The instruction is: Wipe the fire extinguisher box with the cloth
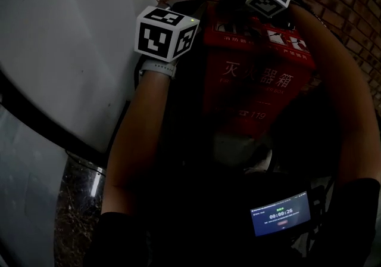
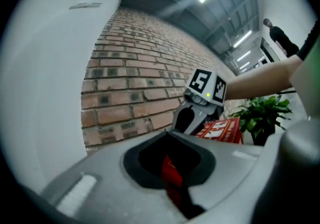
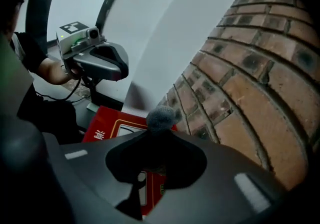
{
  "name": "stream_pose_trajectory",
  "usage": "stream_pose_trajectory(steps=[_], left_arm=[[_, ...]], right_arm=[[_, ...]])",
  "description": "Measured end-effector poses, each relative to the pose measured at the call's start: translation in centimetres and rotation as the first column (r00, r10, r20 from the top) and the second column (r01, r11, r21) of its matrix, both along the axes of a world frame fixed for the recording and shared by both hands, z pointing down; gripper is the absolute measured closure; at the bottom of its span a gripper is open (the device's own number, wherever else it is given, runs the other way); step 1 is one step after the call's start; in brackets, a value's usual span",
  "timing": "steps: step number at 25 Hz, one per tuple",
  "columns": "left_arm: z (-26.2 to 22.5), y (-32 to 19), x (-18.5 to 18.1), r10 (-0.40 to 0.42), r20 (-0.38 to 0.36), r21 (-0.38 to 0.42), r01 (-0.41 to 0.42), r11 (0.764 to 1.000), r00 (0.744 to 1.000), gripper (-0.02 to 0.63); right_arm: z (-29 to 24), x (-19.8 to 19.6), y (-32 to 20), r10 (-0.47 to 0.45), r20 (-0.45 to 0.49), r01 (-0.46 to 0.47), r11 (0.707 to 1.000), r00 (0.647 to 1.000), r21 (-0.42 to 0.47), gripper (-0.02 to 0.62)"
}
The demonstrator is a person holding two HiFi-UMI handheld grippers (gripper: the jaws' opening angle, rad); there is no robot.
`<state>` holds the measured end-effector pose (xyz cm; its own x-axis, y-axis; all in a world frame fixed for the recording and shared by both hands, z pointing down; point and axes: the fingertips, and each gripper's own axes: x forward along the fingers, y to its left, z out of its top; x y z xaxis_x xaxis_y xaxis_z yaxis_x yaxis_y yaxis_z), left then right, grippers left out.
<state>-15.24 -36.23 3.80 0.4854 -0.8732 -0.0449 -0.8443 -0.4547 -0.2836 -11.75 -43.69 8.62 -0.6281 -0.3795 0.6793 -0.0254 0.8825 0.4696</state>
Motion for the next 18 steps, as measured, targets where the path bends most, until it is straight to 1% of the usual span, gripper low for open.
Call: stream_pose_trajectory(steps=[4,7,9,14,17,18], left_arm=[[1.4,-2.3,-0.8,-0.013,0.036,-0.044,0.014,0.999,0.999,0.603],[3.0,-3.3,-1.0,0.002,0.019,-0.078,-0.001,0.997,1.000,0.603],[3.9,-3.5,-1.1,0.003,0.015,-0.083,-0.002,0.997,1.000,0.603],[5.5,-3.8,-1.1,0.007,0.046,-0.095,-0.002,0.995,0.999,0.603],[5.6,-3.8,-0.8,0.007,0.055,-0.105,-0.001,0.995,0.998,0.603],[5.5,-3.7,-0.7,0.005,0.061,-0.103,0.001,0.995,0.998,0.603]], right_arm=[[0.7,-0.8,-3.8,0.050,-0.015,-0.050,0.999,0.999,-0.012,0.532],[1.9,-1.1,-6.0,0.079,-0.017,-0.079,0.997,0.997,-0.023,0.532],[2.8,-1.3,-6.7,0.086,-0.007,-0.086,0.995,0.996,-0.046,0.534],[4.1,-1.3,-6.7,0.086,-0.005,-0.086,0.993,0.996,-0.084,0.538],[3.5,-1.7,-3.7,0.070,-0.005,-0.070,0.991,0.998,-0.115,0.538],[3.7,-1.6,-3.5,0.064,-0.004,-0.064,0.989,0.998,-0.131,0.540]])
